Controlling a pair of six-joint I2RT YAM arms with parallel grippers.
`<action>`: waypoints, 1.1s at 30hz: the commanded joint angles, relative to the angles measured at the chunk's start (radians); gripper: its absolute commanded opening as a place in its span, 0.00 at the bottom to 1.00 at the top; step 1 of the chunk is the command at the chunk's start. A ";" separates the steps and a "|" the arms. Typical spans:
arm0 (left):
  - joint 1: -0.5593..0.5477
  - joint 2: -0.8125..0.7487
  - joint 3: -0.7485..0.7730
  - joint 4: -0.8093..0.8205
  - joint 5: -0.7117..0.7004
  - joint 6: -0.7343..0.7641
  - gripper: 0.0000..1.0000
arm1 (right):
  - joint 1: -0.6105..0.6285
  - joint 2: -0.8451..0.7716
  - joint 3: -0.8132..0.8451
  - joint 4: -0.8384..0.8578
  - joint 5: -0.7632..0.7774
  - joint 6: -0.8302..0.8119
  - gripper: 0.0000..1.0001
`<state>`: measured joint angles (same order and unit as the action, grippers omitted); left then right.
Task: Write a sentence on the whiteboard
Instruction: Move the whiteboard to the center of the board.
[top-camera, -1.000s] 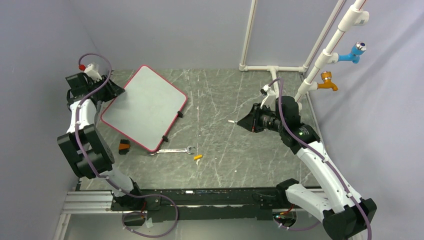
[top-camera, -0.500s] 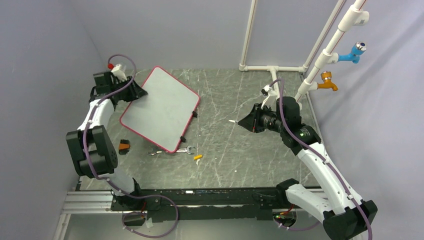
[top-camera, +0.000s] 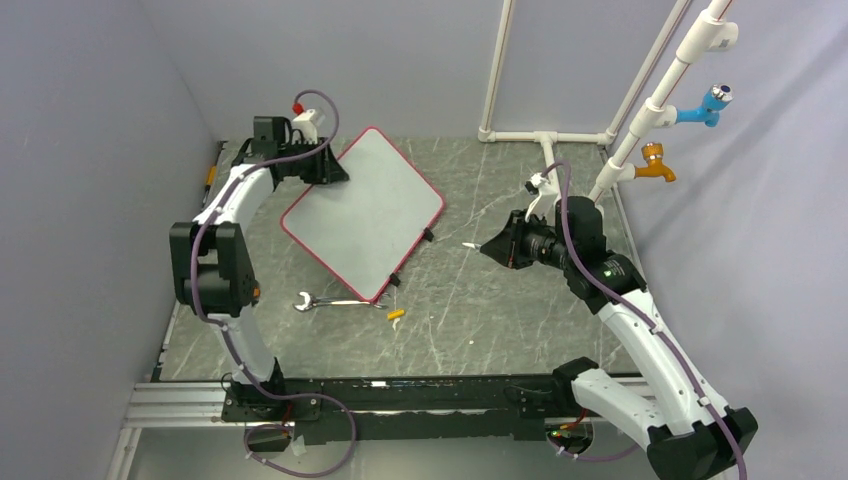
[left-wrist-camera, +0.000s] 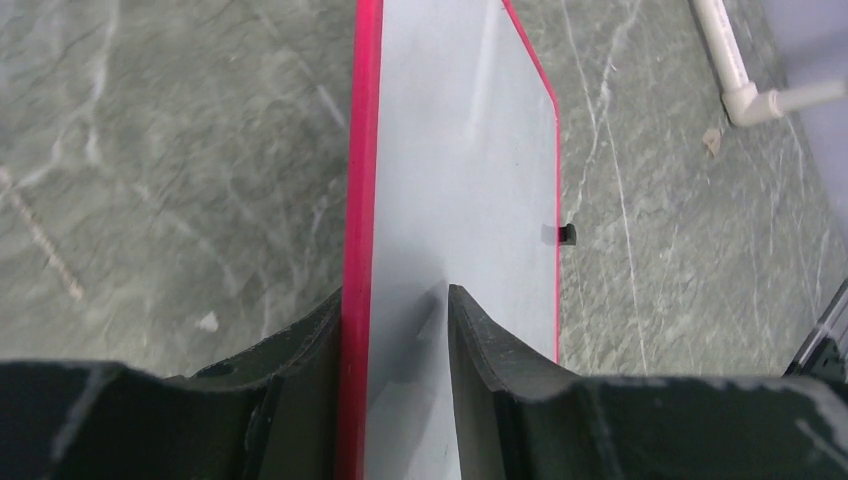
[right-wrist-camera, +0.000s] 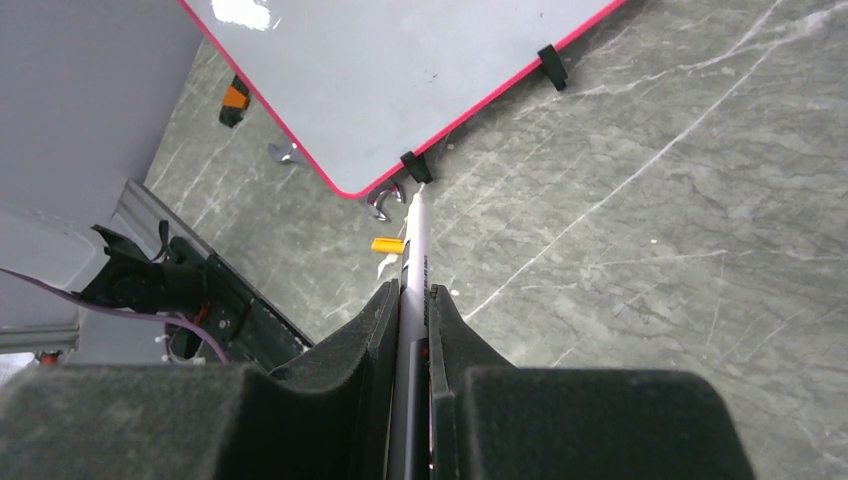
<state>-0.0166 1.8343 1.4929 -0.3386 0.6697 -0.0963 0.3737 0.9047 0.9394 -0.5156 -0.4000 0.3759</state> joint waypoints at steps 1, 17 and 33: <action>-0.063 0.060 0.126 -0.117 0.106 0.134 0.41 | -0.004 -0.016 0.032 -0.008 0.018 -0.024 0.00; -0.210 0.248 0.436 -0.358 0.238 0.314 0.56 | -0.003 0.011 0.046 -0.007 0.019 -0.028 0.00; -0.162 0.015 0.301 -0.160 -0.056 0.255 0.99 | -0.004 0.063 0.105 -0.018 0.020 -0.028 0.00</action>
<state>-0.2108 1.9770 1.8385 -0.6334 0.7105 0.1967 0.3737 0.9581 0.9737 -0.5312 -0.3935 0.3614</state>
